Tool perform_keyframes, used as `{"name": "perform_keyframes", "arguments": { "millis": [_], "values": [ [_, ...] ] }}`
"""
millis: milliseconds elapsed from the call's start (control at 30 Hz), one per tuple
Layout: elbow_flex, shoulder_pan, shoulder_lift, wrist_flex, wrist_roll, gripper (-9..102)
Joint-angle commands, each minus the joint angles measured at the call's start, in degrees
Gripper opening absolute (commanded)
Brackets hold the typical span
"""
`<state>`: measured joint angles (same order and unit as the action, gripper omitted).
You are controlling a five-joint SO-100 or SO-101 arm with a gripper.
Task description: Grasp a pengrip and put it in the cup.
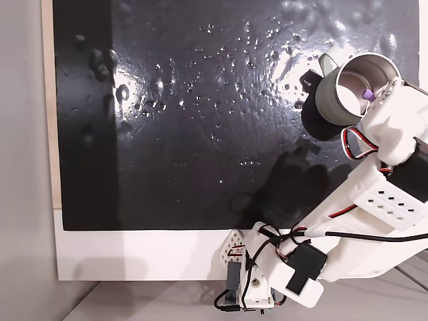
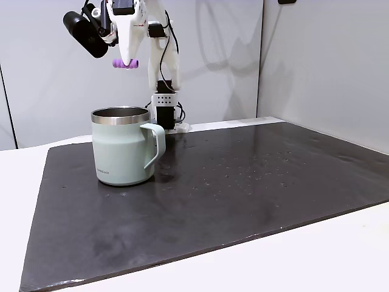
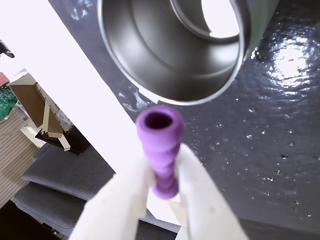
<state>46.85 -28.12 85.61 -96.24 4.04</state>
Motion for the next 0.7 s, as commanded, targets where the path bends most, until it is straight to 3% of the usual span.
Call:
{"name": "perform_keyframes", "arguments": {
  "millis": [0, 67, 133, 667],
  "values": [
    [-3.69, -0.53, 0.44, -0.09, 0.35, 8],
    [-3.69, -0.53, 0.97, -0.09, -1.23, 30],
    [-3.78, -0.35, 1.49, -0.09, -1.49, 37],
    [1.93, 2.37, 7.47, -0.09, -2.64, 36]
  ]
}}
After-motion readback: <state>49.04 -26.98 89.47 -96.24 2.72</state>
